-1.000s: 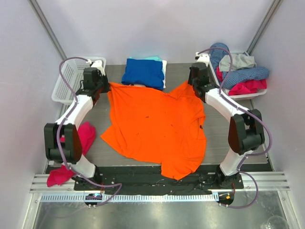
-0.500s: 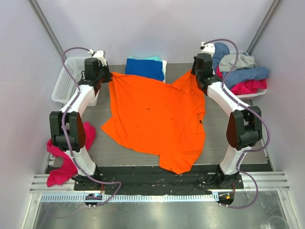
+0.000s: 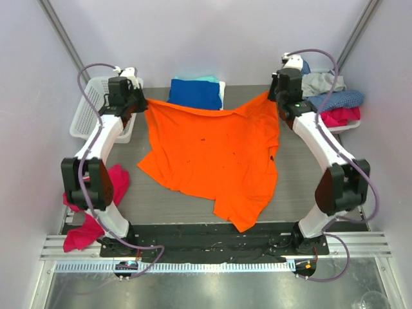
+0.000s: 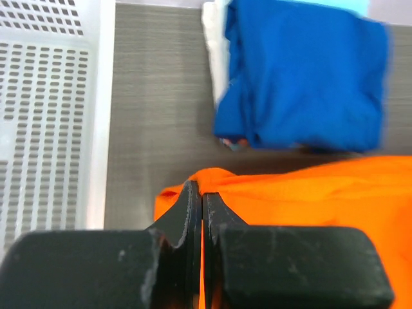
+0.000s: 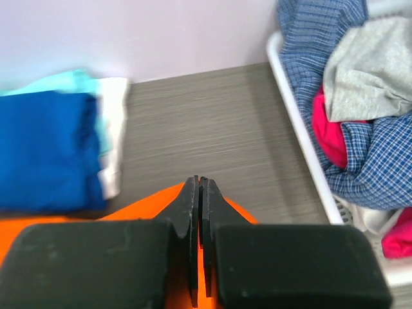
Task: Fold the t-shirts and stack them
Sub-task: Flatten the tshirt out
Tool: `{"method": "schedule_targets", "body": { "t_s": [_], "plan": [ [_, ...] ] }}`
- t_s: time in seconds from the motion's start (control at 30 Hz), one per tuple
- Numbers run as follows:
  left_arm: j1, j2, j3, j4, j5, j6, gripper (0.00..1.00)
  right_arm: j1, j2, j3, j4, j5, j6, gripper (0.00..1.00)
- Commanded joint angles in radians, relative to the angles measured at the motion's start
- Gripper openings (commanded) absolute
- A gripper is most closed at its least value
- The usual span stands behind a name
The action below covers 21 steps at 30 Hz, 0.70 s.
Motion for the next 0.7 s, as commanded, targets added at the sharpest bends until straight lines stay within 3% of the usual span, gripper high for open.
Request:
{"method": "schedule_targets", "body": {
  "t_s": [0.0, 0.07, 0.17, 0.2, 0.23, 0.3, 0.5, 0.67],
  "plan": [
    [-0.03, -0.383, -0.027, -0.121, 0.047, -0.055, 0.0, 0.001, -0.303, 0.082, -0.16, -0.246, 0.051, 0.01],
    [-0.053, -0.557, -0.032, -0.229, 0.05, -0.069, 0.0, 0.001, -0.404, 0.14, -0.276, -0.315, 0.065, 0.01],
    [-0.078, -0.7, 0.038, -0.449, 0.032, -0.081, 0.0, 0.003, -0.52, 0.233, -0.453, -0.395, 0.048, 0.01],
    [-0.157, -0.759, 0.081, -0.542, -0.1, -0.062, 0.0, 0.003, -0.556, 0.255, -0.496, -0.409, 0.043, 0.01],
    [-0.308, -0.79, 0.107, -0.626, -0.168, -0.048, 0.0, 0.003, -0.585, 0.295, -0.57, -0.412, 0.04, 0.01],
    [-0.358, -0.925, 0.086, -0.652, -0.223, -0.103, 0.0, 0.027, -0.686, 0.314, -0.616, -0.394, 0.045, 0.01],
    [-0.356, -1.153, 0.155, -0.805, -0.227, -0.233, 0.0, 0.03, -0.841, 0.396, -0.69, -0.426, 0.094, 0.01],
    [-0.291, -1.153, 0.328, -0.804, -0.195, -0.211, 0.0, 0.03, -0.839, 0.551, -0.684, -0.397, 0.099, 0.01]
  ]
}}
